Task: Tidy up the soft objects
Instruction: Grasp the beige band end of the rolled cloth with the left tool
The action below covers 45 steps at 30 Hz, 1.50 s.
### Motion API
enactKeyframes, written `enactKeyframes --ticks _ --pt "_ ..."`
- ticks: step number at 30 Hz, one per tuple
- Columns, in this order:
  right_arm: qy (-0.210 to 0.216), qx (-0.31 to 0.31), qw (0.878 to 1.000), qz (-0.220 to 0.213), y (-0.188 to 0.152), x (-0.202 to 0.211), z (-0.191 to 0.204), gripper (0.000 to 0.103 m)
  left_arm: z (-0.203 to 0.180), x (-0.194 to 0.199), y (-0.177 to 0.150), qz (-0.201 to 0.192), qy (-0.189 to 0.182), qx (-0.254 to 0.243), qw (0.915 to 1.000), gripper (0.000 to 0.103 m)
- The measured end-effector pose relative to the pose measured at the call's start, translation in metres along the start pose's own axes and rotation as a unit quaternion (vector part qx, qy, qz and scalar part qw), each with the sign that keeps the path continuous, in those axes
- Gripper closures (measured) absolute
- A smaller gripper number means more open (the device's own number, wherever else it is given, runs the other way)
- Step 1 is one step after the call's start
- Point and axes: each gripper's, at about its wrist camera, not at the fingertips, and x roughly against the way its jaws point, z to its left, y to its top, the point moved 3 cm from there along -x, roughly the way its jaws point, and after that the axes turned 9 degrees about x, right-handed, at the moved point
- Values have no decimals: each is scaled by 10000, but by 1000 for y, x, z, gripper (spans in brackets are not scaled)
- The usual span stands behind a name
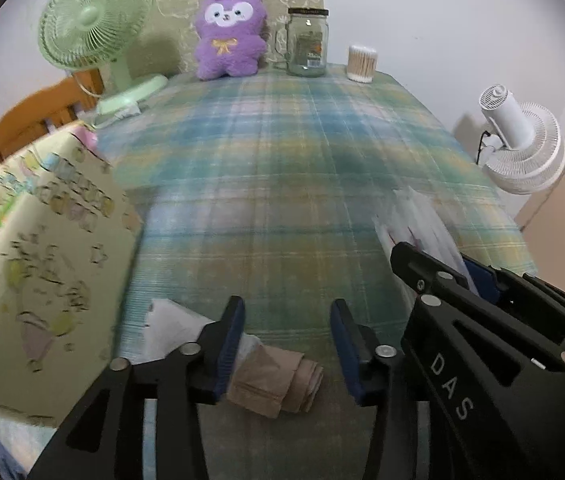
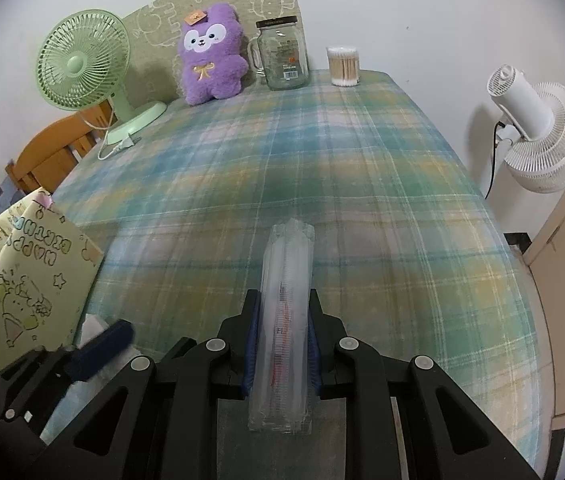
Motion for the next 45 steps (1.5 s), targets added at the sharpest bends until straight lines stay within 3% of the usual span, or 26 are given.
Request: enactKeyframes --ticks 11,17,21,28,34,39,45 --pt "88 126 9998 -131 -7 17 10 80 9 18 -11 -149 264 209 9993 21" --pt "82 219 9997 -66 -11 14 14 80 17 10 -18 127 370 424 9983 19" --pt "82 202 9998 -14 -12 9 14 80 20 -1 -21 409 239 619 9970 18" --pt "-12 118 9999 22 -6 3 6 79 14 -7 -14 288 156 551 9979 18" --pt "-87 51 9999 58 -5 -1 0 79 9 -9 -9 65 146 403 9991 39" --pt "-95 -39 9999 47 -5 0 -1 79 8 -8 -7 14 63 372 9993 67" --pt "-122 -75 9999 19 -7 5 1 79 8 -5 -8 37 -26 338 9994 79"
